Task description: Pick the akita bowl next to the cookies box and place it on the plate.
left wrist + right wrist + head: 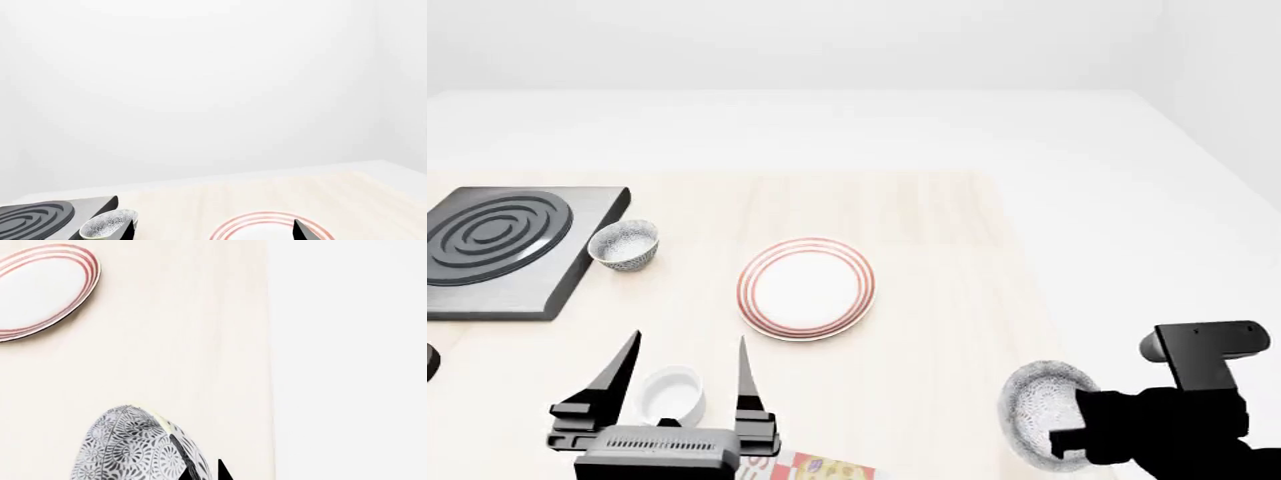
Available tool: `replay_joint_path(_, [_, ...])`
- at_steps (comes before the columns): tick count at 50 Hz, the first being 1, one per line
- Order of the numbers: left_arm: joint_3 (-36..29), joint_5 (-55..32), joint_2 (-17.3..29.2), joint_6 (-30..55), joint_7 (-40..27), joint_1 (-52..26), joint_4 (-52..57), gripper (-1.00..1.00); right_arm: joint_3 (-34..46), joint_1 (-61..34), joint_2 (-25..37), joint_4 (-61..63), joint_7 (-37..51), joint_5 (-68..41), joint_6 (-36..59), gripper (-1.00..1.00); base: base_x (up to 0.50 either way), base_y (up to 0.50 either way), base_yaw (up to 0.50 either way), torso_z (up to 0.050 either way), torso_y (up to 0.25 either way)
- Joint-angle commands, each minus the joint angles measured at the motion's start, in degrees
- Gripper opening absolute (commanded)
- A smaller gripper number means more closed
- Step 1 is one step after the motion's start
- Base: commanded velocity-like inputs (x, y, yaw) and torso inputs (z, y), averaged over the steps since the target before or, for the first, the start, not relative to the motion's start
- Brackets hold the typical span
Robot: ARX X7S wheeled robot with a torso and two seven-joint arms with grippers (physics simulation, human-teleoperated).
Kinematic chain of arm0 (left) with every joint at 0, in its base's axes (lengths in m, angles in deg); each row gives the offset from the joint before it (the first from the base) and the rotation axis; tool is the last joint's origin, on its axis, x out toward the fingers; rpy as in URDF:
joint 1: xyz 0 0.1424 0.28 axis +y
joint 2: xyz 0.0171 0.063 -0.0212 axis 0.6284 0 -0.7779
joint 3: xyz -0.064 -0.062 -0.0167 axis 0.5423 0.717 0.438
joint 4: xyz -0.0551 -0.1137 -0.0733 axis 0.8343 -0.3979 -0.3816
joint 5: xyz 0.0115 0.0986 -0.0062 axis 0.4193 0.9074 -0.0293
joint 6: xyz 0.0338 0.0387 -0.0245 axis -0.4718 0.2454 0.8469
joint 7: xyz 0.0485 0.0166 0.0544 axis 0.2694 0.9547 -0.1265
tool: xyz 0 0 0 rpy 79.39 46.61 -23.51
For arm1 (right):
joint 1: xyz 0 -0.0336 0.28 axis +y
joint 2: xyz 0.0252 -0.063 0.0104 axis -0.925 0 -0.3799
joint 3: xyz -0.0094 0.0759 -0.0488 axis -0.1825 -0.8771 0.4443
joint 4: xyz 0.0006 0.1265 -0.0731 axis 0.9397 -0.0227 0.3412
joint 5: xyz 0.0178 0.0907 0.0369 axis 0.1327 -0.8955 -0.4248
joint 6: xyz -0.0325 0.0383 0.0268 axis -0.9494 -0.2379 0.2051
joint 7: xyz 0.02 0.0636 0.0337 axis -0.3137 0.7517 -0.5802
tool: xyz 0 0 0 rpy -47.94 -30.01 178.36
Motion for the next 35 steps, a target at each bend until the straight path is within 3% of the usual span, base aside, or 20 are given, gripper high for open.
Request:
replay_joint_path(1, [-0.1, -0.3, 0.1, 0.0, -0.2, -0.2, -0.2, 1.0, 2.9, -15.2, -3.9, -2.3, 4.1, -4.1, 5.6, -1.0, 0.0, 0.0, 0.0, 0.0, 0.0])
replay_joint_path(10, [-0.3, -0.3, 0.1, 0.1, -0.3, -0.5, -0.4, 1.0, 8.8, -29.2, -11.4, -10.0, 2.4, 0.8, 9.5, -1.0, 0.0, 0.0, 0.0, 0.0, 0.0])
replay_joint_path(18, [-1.1, -0.1, 0.0, 0.3, -0.2, -0.7, -0.6, 1.0, 15.8, -43.4, -21.1, -22.2, -3.7, 11.5, 9.5, -1.0, 0.0, 0.0, 0.0, 0.0, 0.0])
replay_joint_path(26, [-0.7, -0.7, 0.3, 0.3, -0.4, -0.6, -0.1, 1.0, 22.8, -54.1, -31.5, -36.5, -12.0, 22.1, 5.1, -1.0, 0.0, 0.0, 0.0, 0.0, 0.0])
replay_joint_path(35, [-0.8, -1.0, 0.5, 0.1, -0.4, -0.5, -0.1, 1.0, 29.6, -61.6, -42.6, -58.1, -23.2, 33.7, -6.5, -1.0, 0.0, 0.0, 0.0, 0.0, 0.0])
